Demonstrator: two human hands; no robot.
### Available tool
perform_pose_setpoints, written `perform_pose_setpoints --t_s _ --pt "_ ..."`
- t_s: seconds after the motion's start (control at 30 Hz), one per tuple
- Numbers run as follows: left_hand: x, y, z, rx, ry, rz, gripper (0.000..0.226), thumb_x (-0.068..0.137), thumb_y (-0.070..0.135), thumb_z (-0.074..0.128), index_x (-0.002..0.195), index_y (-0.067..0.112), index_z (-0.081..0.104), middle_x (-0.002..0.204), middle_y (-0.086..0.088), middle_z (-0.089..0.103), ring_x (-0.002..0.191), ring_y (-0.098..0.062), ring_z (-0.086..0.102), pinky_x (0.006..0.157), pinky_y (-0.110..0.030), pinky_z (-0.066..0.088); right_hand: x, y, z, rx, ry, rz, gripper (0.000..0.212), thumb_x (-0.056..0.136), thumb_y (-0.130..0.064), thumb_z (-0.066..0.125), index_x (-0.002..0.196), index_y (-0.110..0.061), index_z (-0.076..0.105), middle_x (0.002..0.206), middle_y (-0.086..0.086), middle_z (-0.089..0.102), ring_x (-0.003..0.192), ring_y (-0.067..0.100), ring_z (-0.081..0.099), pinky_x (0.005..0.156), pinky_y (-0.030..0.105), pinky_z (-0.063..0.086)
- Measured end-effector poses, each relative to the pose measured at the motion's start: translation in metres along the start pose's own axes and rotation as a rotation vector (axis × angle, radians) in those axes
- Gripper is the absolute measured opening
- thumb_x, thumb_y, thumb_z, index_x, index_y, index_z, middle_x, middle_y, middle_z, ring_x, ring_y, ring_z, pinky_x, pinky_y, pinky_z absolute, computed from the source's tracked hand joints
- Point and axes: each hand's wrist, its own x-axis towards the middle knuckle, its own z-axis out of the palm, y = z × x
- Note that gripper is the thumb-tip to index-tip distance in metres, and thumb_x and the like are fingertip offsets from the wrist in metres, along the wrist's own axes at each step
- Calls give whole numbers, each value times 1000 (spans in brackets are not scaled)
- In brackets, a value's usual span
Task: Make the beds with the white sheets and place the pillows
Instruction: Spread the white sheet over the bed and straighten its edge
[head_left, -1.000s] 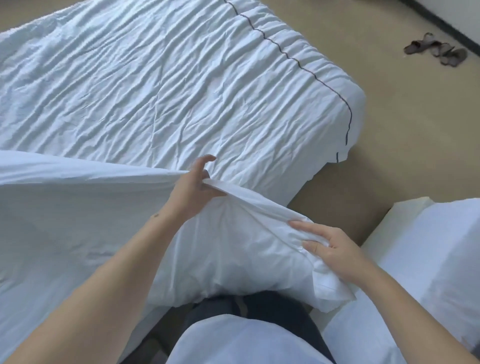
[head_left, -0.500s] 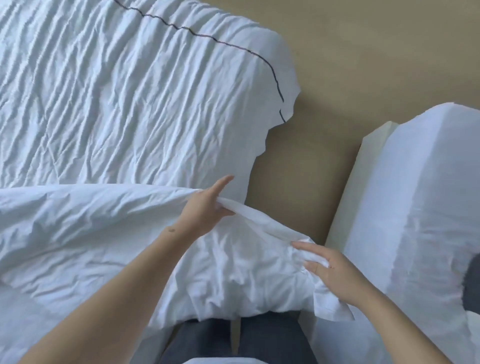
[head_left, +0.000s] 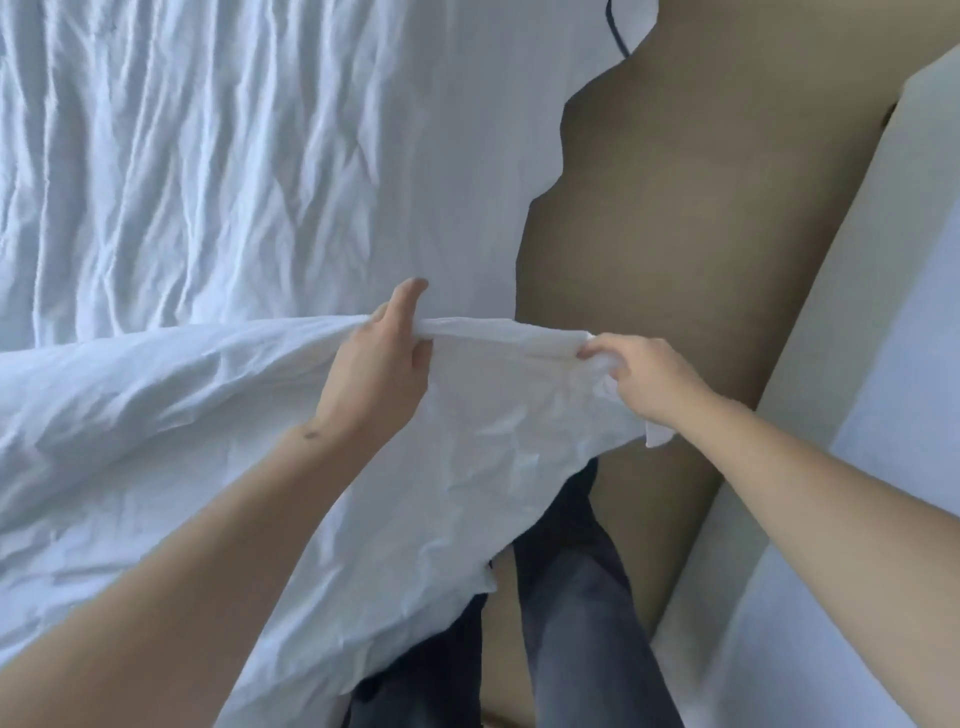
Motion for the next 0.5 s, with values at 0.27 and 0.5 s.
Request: perform_pose_setpoints --t_s 0.27,0.5 --pt "58 9 2 80 54 -123 57 90 0 52 141 19 34 90 -7 58 77 -31 50 68 -35 35 57 -22 31 -158 2 -86 74 88 1 42 151 -37 32 157 4 31 139 30 28 105 42 39" --pt "46 8 22 209 -203 -97 78 86 17 61 152 32 21 145 -20 25 98 -42 50 85 -42 46 40 -36 41 -52 -119 -20 67 95 -20 47 156 -33 20 159 1 23 138 25 35 98 35 40"
